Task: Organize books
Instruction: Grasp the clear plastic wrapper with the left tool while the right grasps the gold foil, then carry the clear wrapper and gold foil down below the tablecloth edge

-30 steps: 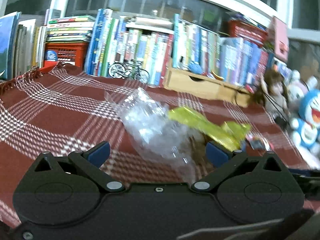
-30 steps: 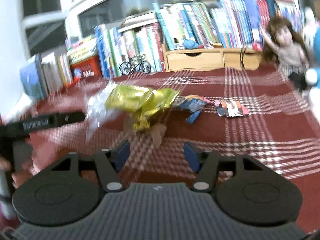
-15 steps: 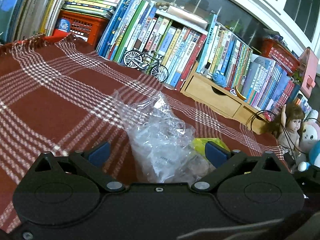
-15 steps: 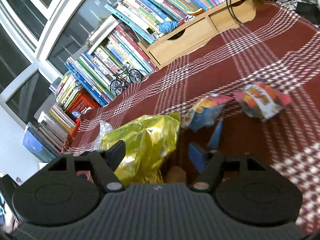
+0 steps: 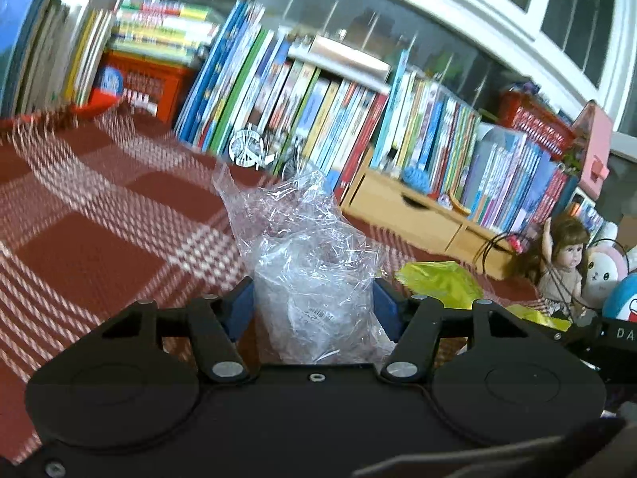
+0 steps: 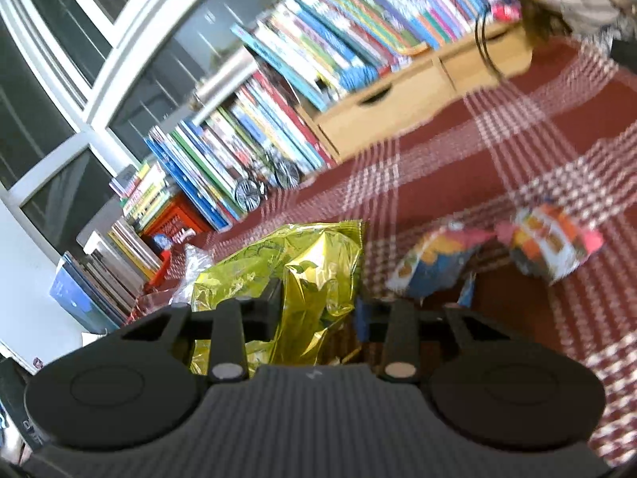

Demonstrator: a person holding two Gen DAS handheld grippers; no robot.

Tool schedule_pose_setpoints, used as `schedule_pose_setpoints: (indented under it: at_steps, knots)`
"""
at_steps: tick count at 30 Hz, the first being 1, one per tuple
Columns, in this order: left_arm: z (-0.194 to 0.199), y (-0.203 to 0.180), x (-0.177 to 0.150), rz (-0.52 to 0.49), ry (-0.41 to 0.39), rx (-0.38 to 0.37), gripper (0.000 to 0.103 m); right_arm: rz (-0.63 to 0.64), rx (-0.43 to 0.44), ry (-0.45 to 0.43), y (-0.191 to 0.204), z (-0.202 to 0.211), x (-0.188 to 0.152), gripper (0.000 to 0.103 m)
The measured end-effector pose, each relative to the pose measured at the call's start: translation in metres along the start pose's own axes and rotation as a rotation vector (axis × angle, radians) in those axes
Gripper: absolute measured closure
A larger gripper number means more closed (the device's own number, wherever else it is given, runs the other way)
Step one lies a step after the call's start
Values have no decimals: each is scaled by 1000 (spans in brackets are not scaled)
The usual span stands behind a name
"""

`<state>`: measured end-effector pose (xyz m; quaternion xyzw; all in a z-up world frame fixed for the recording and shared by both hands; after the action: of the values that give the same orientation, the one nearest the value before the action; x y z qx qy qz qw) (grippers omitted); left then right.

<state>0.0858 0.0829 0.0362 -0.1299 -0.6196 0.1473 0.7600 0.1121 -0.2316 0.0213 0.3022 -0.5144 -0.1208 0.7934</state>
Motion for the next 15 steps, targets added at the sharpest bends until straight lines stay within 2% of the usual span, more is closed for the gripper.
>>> schedule_pose_setpoints:
  at_steps: [7, 15]
  knots:
    - [40, -12, 19, -60, -78, -29, 43, 99, -3, -79, 11, 34, 14, 63]
    - [92, -21, 20, -114, -58, -119, 43, 243, 26, -101, 20, 90, 4, 62]
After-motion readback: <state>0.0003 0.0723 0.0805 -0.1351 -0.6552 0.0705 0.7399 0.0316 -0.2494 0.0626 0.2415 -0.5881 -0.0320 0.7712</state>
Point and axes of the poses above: each gripper's, at about its wrist camera, not at the fingertips, and z roughly against the way its jaws point, y to its left, x to its top, the point moved 1 cm from there along -z, roughly the way its jaws point, and after that the axes turned 13 degrees about -y, right-handed, at the moved point
